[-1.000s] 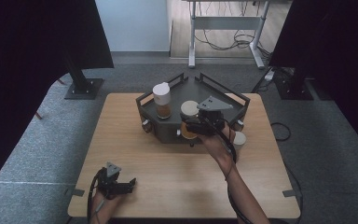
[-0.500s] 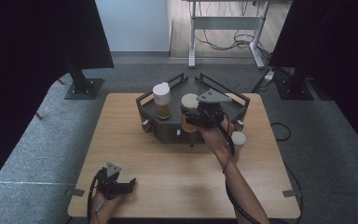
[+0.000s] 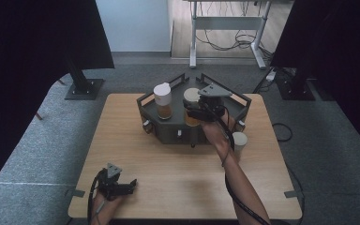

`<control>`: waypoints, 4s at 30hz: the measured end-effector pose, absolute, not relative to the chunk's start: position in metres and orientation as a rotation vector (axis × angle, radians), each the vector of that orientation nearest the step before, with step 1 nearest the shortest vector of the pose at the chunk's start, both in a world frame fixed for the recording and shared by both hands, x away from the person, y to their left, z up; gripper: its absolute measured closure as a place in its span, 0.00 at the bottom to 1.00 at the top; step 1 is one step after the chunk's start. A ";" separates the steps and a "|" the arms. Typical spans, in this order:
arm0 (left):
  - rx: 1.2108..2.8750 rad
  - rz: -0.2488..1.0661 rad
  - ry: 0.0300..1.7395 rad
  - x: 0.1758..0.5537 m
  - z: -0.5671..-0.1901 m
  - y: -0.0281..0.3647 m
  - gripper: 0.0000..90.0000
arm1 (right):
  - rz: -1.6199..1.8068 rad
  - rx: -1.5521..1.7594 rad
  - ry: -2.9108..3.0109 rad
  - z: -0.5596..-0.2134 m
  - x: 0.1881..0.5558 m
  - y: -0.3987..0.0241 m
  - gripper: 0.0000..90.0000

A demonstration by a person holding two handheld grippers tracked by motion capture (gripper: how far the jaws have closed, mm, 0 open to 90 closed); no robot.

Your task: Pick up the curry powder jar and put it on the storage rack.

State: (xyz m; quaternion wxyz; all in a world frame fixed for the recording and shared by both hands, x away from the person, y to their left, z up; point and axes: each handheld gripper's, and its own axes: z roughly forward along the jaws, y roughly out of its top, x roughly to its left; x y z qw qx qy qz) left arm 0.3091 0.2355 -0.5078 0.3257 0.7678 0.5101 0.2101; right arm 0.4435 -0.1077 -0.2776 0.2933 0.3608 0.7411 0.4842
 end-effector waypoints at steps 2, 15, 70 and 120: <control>2.012 0.551 1.337 0.309 -0.508 0.235 0.03 | 1.284 0.961 1.965 -0.277 0.447 -0.107 0.37; 2.014 0.550 1.335 0.309 -0.508 0.236 0.02 | 1.246 0.973 1.960 -0.285 0.466 -0.099 0.37; 2.016 0.547 1.332 0.309 -0.508 0.236 0.02 | 1.248 1.072 1.992 -0.312 0.490 -0.104 0.06; 2.019 0.547 1.332 0.309 -0.508 0.236 0.02 | 1.277 0.987 2.015 -0.312 0.430 -0.150 0.09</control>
